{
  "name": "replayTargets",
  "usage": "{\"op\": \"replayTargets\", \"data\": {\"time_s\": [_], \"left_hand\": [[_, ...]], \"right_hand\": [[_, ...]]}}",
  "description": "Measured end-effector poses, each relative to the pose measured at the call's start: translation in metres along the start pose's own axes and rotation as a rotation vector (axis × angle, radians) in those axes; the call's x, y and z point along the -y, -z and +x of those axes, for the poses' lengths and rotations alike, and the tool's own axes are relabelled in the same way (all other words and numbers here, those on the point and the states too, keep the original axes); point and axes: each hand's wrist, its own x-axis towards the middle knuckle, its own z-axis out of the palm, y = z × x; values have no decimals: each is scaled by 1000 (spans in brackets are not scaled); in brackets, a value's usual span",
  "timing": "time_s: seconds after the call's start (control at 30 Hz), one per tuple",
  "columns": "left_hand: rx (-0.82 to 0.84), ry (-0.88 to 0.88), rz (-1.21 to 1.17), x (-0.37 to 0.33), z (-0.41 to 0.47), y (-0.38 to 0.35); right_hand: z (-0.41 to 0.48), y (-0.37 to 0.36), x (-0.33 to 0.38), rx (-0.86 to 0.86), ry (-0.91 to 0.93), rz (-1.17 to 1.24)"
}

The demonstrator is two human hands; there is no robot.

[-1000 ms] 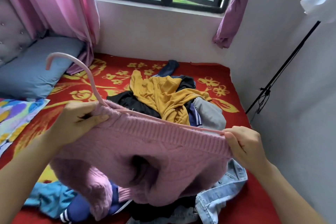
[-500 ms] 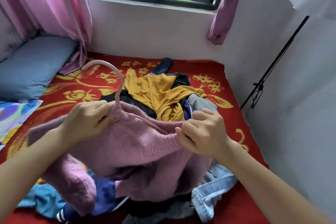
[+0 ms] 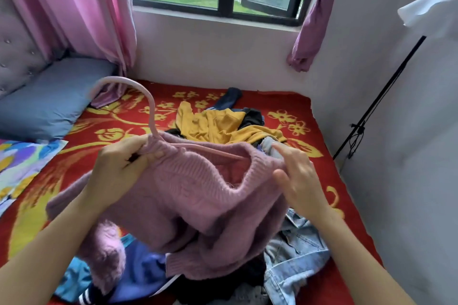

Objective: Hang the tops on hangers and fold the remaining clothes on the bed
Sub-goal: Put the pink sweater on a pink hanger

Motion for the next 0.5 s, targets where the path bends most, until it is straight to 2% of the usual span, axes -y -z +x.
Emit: {"op": "replayTargets", "data": {"time_s": [0.07,0.13,0.23,0.37,0.43,0.5], "left_hand": [[-14,31,8,-6,5,0],[7,26,-7,-15,11,0],[56,-2,15,-19,21,7],[-24,-32,6,-6,42,39],[-55,-58,37,-3,57,54],[0,-148,164,-18,72,52]], "right_hand": [[2,10,-18,193,-214,216],[4,16,-28,243,-262,407],[12,31,-32,309,-302,449],[52,73,-21,372,-176,273],[75,97,-5,310,-72,189],[94,102,22,226,69,148]]}}
